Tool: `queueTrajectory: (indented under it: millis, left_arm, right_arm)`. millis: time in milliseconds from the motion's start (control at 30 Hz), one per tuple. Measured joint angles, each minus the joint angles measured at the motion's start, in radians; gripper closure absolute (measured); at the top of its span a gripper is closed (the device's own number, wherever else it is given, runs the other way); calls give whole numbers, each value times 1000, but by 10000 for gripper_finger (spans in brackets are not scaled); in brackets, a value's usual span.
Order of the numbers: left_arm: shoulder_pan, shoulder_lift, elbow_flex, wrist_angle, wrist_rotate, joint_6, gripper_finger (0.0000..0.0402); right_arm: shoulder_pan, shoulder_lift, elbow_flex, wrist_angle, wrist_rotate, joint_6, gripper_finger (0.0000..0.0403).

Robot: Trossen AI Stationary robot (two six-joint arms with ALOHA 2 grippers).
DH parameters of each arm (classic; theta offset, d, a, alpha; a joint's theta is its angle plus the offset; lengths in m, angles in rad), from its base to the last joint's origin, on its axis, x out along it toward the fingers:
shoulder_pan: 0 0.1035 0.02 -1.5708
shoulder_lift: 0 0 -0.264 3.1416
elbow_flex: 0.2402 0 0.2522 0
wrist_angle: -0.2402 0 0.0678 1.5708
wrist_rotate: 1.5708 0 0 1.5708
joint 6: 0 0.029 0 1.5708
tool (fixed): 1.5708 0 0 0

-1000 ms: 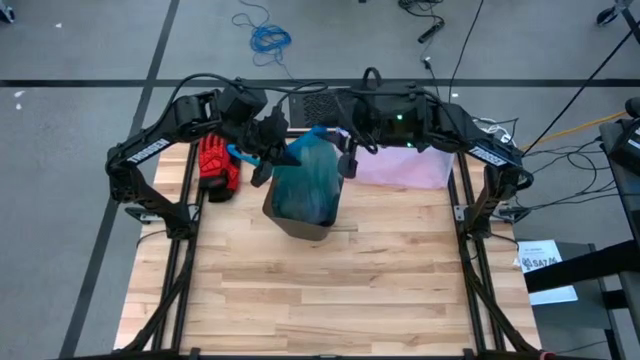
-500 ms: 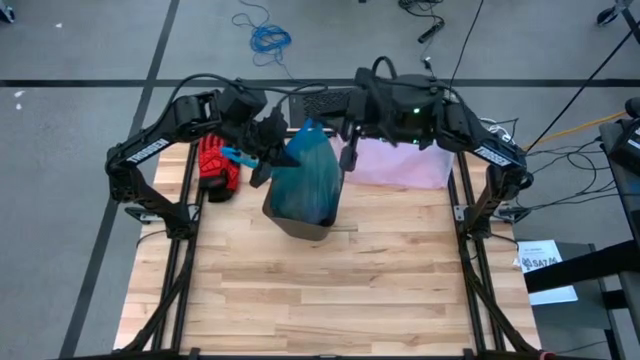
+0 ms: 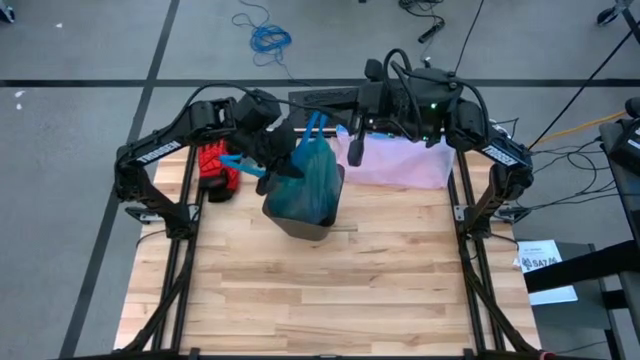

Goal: Place trash/remove bag and relplace
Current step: Remove the blue trash bag from the black trash bin

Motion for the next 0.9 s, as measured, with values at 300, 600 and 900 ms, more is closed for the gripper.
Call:
queueTrajectory:
  millis: [300, 600, 900]
  left_arm:
    - [35, -46, 49, 95, -2, 0, 402]
    - [69, -85, 58, 132, -13, 1, 372]
    - [66, -93, 61, 107, -14, 0, 281]
  right_arm:
    - [-1, -6, 2, 0, 0, 17, 403]
    - [0, -4, 2, -21, -5, 16, 403]
    - [-1, -3, 2, 6, -6, 16, 403]
